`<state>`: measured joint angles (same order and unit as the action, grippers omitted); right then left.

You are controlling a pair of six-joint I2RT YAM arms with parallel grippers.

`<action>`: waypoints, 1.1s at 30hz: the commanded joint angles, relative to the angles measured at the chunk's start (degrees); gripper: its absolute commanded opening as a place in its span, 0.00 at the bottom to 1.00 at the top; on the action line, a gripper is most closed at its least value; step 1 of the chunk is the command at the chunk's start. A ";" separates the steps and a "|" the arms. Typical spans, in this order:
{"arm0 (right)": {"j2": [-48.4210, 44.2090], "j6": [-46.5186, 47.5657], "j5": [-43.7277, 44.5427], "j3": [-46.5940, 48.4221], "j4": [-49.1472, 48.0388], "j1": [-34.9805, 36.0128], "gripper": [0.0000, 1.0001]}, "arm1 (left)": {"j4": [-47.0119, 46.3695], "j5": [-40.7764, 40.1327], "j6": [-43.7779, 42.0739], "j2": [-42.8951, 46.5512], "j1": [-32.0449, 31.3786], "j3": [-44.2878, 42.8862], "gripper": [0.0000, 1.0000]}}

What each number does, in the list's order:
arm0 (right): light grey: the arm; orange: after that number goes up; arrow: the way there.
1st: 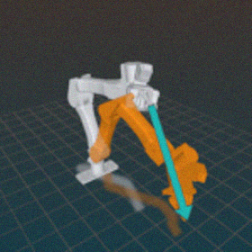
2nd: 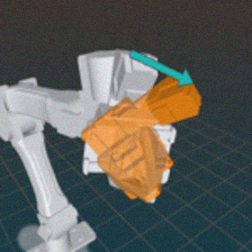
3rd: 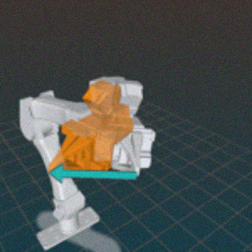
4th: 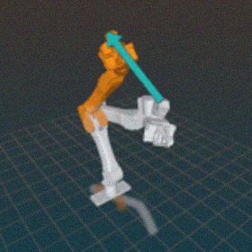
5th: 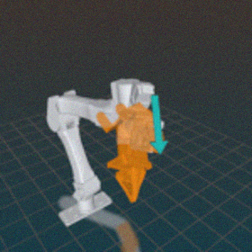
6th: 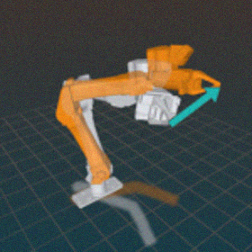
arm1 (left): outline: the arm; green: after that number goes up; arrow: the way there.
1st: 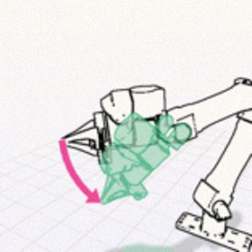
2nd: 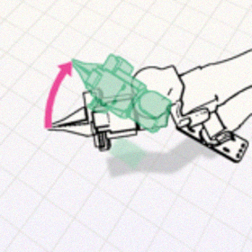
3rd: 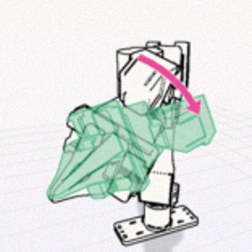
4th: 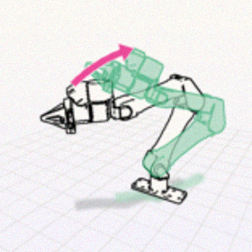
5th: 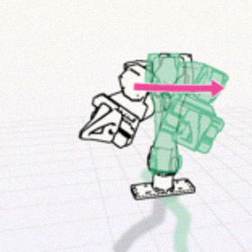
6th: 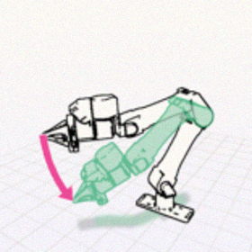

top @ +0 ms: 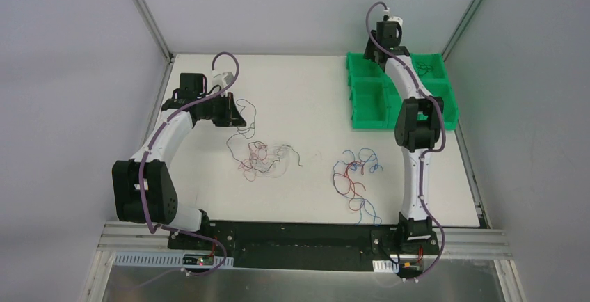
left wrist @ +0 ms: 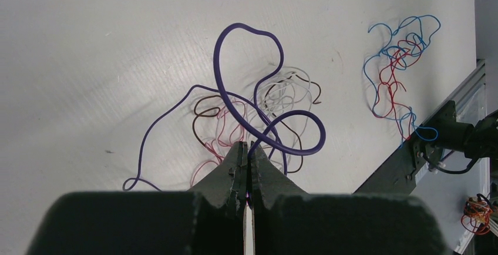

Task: Untangle the cables

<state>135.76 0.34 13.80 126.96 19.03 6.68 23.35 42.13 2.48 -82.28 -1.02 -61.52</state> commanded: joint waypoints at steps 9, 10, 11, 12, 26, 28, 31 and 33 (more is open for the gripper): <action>5.48 7.88 10.50 4.64 -3.56 -0.61 0.53 | 0.80 -0.73 -0.99 -0.70 0.54 -2.96 0.00; 5.89 8.33 10.81 5.01 -3.88 -0.66 0.51 | 0.81 -0.73 -0.99 -0.84 0.57 -2.99 0.00; 6.34 8.72 10.85 5.42 -3.95 -0.68 0.47 | 0.82 -0.71 -1.05 -0.94 0.57 -3.08 0.00; 6.52 8.91 10.85 5.56 -4.10 -0.70 0.42 | 0.82 -0.73 -1.07 -1.03 0.55 -3.15 0.00; 5.58 9.74 6.15 5.33 -8.17 -0.68 0.58 | 1.25 -0.43 -1.86 -1.12 0.59 -2.72 0.00; 6.76 10.52 6.54 6.55 -8.26 -0.70 0.56 | 1.25 -0.55 -1.82 -1.28 0.58 -2.86 0.00; 8.67 11.95 7.22 8.15 -8.51 -0.70 0.55 | 1.26 -0.59 -1.70 -1.39 0.58 -3.04 0.00; 9.50 12.97 7.50 8.55 -8.85 -0.70 0.54 | 1.26 -0.72 -1.69 -1.33 0.58 -3.01 0.00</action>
<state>143.46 10.70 20.51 132.20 12.86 6.17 23.44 41.45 2.02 -83.48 -1.02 -62.74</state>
